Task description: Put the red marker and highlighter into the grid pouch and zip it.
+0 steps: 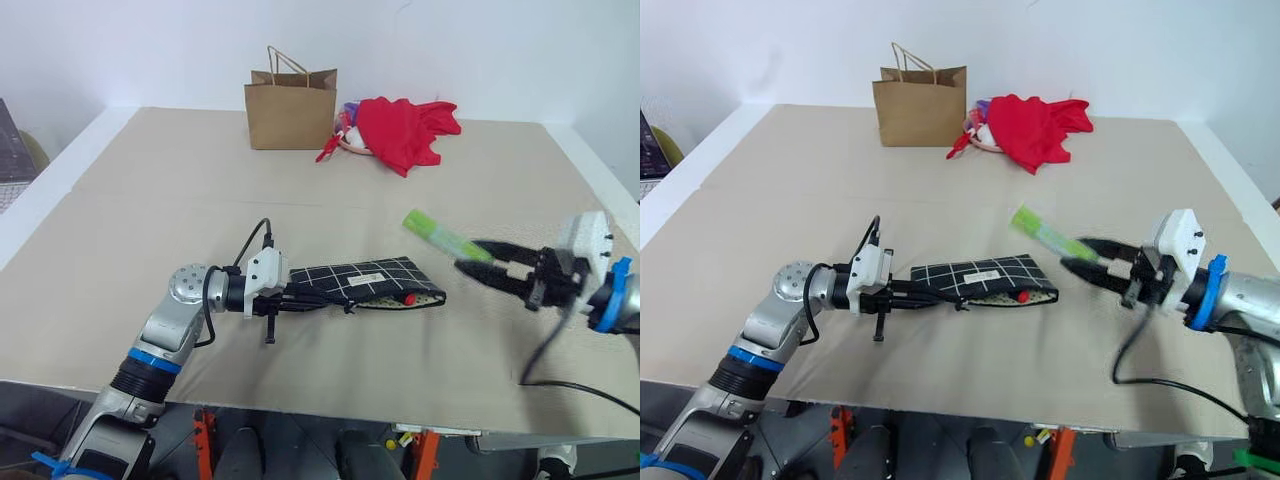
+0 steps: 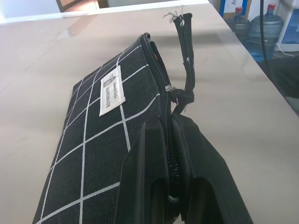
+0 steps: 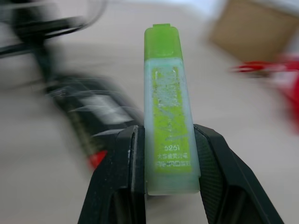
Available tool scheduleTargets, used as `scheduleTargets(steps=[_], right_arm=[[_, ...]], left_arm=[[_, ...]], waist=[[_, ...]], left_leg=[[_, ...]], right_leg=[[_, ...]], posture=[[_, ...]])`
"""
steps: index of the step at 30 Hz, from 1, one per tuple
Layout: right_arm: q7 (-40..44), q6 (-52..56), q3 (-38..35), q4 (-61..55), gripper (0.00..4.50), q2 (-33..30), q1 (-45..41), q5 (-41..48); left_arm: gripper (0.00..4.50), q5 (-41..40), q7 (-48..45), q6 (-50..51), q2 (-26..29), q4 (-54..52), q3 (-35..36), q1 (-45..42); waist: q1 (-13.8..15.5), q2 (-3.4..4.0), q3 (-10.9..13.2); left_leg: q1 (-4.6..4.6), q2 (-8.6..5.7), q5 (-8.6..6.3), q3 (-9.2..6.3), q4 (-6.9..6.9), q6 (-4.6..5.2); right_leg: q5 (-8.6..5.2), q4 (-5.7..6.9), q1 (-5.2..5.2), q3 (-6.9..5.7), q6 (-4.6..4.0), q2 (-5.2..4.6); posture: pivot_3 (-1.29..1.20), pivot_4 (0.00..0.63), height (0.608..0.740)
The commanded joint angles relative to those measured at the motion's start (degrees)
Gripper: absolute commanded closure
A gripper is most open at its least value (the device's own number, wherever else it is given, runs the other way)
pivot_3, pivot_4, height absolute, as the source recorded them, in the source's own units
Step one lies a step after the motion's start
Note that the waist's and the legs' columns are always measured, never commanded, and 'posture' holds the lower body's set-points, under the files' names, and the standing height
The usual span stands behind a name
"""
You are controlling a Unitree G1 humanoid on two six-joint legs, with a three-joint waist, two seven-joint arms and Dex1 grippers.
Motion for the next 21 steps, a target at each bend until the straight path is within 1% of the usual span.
scheduleTargets(steps=[1, 5, 8, 15, 21], right_arm=[[6.01, -1.55, 2.72, -0.62, 3.43, -1.85, 1.47, -0.8], [6.27, -3.02, 6.68, 1.76, 3.43, -1.52, -0.36, -3.75], [5.78, -2.67, 8.62, 3.04, 3.43, -0.69, -2.71, -4.07], [5.68, -1.65, 10.4, 5.44, 3.43, 0.26, -5.49, -4.23], [5.36, -1.69, 12.41, 7.19, 3.43, 0.75, -6.2, -6.25]], left_arm=[[4.5, -0.14, -0.21, -1.1, 0.0, -0.37, 0.72, -1.31], [4.5, -0.25, 0.18, -1.04, -0.32, -0.7, 0.64, -1.33], [4.5, -0.27, 0.37, -0.9, -0.46, -1.19, 0.63, -1.04], [4.5, -0.41, 0.65, -0.53, -0.21, -2.44, 0.64, -0.14], [4.5, -0.72, 1.21, 0.22, -0.39, -3.43, 0.6, 0.16]], waist=[[-0.03, -0.1, 0.03], [-0.25, -0.1, 0.04], [-0.31, -0.1, 0.04], [-0.26, -0.12, 0.06], [-0.21, -0.12, 0.05]], left_leg=[[0.0, 0.0, 0.0, 0.0, 0.0, 0.01], [0.01, 0.0, 0.0, 0.0, 0.08, 0.01], [0.03, 0.0, 0.04, 0.01, 0.14, -0.05], [0.01, 0.0, 0.09, 0.0, 0.14, -0.13], [0.02, 0.0, 0.08, -0.01, 0.12, -0.11]], right_leg=[[-0.02, 0.0, 0.0, -0.01, 0.02, 0.0], [-0.03, 0.0, -0.01, 0.0, 0.08, 0.0], [0.06, 0.02, -0.01, 0.0, 0.1, 0.0], [0.09, 0.02, 0.01, 0.0, 0.13, -0.01], [0.07, 0.02, 0.01, 0.0, 0.14, 0.0]], posture=[[0.0, 0.15, 0.739], [0.0, 0.15, 0.739], [0.0, 0.15, 0.739], [0.0, 0.15, 0.739], [0.0, 0.15, 0.739]])
